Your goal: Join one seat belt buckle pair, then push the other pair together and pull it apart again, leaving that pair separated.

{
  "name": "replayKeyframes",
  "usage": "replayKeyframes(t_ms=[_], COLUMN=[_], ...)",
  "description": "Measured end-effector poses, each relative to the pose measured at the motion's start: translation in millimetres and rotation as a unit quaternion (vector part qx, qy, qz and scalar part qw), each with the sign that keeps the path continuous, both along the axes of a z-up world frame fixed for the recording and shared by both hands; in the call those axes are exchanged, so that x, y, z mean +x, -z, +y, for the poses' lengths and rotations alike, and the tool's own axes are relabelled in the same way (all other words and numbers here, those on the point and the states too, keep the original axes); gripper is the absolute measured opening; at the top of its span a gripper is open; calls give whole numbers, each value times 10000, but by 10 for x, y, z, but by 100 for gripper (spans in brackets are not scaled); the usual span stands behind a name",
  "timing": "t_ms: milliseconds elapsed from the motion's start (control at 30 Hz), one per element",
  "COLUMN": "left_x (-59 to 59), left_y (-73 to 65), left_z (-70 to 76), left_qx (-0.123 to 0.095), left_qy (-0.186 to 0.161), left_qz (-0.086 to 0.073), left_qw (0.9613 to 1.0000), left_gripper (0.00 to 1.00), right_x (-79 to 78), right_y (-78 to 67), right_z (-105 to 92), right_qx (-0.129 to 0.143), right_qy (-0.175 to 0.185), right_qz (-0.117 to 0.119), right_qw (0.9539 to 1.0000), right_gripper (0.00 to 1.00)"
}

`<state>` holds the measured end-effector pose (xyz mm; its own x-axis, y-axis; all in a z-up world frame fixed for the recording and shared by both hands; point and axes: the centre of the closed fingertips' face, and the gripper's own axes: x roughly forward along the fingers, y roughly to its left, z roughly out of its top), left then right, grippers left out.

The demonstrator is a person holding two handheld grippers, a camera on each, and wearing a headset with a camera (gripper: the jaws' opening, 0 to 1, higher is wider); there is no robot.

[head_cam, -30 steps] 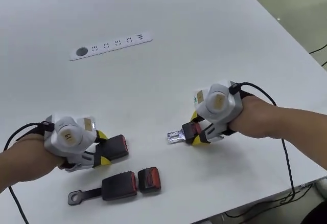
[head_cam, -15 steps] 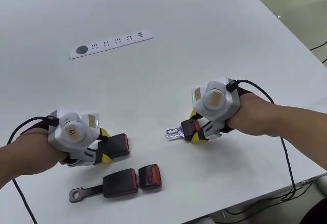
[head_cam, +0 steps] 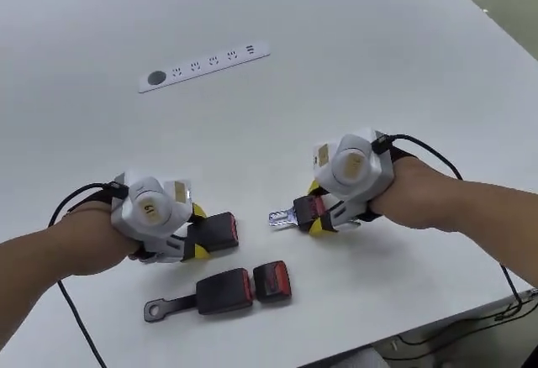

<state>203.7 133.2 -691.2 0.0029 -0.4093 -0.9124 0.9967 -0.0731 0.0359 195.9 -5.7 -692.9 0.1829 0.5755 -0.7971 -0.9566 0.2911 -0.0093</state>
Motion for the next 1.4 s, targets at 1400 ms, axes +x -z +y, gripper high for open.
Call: replayKeyframes(t_ms=[1400], left_x=[-6], left_y=[3], left_z=[-15], left_qx=[81], left_qy=[11], left_qz=[35], left_qw=[10000], left_gripper=[33], right_x=[13], right_y=[-24], right_z=[522], right_qx=[-42], right_qy=[-320], right_qz=[-150], right_qw=[9994], right_gripper=[34])
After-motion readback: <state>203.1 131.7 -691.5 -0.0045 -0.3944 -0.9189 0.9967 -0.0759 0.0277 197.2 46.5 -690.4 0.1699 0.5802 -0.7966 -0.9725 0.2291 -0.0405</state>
